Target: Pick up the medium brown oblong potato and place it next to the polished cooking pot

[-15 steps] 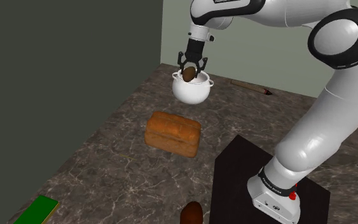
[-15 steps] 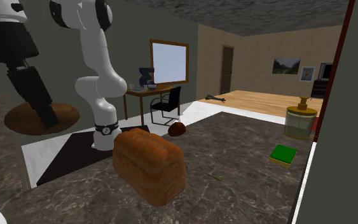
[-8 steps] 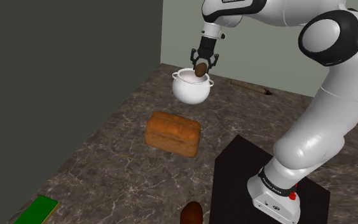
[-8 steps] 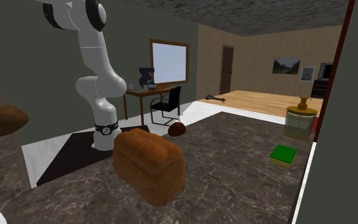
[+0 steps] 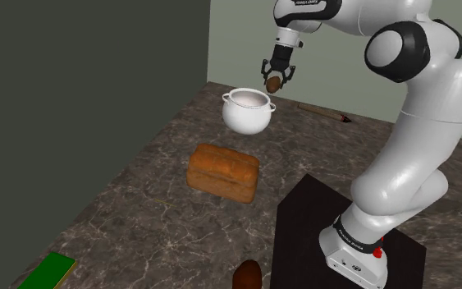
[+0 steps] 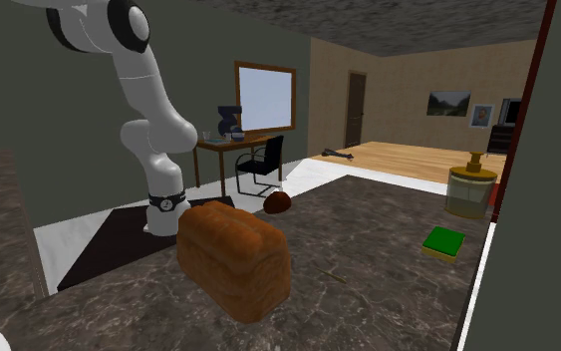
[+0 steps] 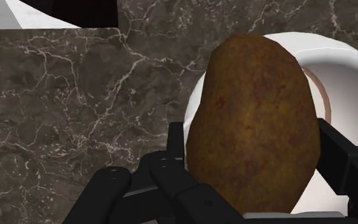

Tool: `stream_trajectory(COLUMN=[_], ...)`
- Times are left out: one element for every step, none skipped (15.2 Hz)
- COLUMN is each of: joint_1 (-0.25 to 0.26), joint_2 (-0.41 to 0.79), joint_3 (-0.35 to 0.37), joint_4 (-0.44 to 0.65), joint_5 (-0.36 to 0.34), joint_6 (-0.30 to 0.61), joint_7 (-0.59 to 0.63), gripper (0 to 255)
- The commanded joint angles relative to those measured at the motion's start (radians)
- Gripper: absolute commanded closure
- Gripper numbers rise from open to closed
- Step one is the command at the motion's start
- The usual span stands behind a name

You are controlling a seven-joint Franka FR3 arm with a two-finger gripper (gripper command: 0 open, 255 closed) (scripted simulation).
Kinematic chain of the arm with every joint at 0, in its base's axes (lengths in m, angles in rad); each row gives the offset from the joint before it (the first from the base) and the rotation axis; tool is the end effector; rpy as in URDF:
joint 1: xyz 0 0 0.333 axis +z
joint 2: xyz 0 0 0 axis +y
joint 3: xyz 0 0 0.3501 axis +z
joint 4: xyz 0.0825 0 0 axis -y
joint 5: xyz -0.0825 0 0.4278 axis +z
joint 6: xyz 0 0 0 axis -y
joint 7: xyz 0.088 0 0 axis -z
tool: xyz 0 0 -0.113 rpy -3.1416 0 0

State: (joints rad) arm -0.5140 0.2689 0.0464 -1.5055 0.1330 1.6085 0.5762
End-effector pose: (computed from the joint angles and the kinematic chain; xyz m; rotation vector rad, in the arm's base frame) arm 0.6089 -0.2950 0.5182 -2.5838 1.5148 0.2601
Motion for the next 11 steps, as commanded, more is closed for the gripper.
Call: stream_trajectory(joint_1=[-0.024, -0.036, -0.048, -0.06, -0.072, -0.085, -0.098, -0.11, -0.124, -0.137, -0.15], joint_2=[0.042, 0.066, 0.091, 0.117, 0.146, 0.176, 0.209, 0.244, 0.283, 0.326, 0.371], joint_3=[-0.015, -0.021, -0.028, -0.034, -0.04, -0.045, -0.05, -0.054, -0.058, -0.062, -0.065], joint_4=[0.06, 0.095, 0.133, 0.173, 0.216, 0.263, 0.314, 0.37, 0.432, 0.503, 0.578], joint_5=[-0.004, -0.006, -0.007, -0.009, -0.01, -0.011, -0.011, -0.012, -0.012, -0.012, -0.012], joint_6=[-0.023, -0.037, -0.052, -0.068, -0.085, -0.103, -0.123, -0.146, -0.171, -0.2, -0.231], joint_7=[-0.037, -0.054, -0.07, -0.086, -0.102, -0.118, -0.132, -0.147, -0.161, -0.174, -0.185], gripper=[255, 255, 255, 255, 255, 255, 255, 255, 255, 255, 255])
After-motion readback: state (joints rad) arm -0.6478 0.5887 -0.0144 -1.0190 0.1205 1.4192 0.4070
